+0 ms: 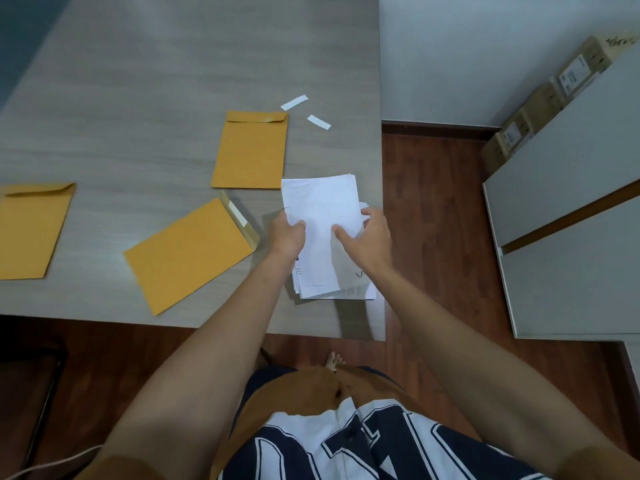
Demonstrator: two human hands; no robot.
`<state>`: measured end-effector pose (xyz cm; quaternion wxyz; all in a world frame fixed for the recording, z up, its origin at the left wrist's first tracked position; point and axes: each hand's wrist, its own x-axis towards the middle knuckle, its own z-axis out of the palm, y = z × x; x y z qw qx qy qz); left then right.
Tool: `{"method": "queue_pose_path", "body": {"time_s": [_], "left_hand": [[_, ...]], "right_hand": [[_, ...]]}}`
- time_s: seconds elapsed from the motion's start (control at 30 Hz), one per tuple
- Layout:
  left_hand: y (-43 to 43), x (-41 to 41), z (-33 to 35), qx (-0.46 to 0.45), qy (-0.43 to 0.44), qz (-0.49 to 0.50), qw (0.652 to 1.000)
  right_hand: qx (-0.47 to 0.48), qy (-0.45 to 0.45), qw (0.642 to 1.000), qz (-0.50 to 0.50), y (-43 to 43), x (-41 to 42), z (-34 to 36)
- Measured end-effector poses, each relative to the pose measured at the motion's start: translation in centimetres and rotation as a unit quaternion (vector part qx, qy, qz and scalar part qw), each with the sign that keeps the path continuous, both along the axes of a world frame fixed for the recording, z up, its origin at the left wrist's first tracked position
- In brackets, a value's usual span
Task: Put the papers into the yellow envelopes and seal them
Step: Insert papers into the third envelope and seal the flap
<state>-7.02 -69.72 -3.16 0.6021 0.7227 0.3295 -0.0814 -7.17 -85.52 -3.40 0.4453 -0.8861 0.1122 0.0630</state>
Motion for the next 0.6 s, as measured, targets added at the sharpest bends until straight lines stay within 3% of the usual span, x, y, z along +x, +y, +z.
{"method": "queue_pose_path", "body": {"time_s": [0.3,0.47,0.6], "left_hand": [[6.5,1.4,2.8,-0.068,-0.069,0.031,0.995],[11.8,2.4,4.5,-0.049,-0.089,0.071,0.992],[16.6,3.1,5.0,-0.102,-0.103,0.129,0.981]], "right_hand": [[0.08,-0.025,0.996,0.023,6.9,3.3,3.2],[0.123,0.001,0.991,0.044,11.7,4.4,4.9],[0.157,0.059,0.984,0.055,15.0,5.6,5.8]]}}
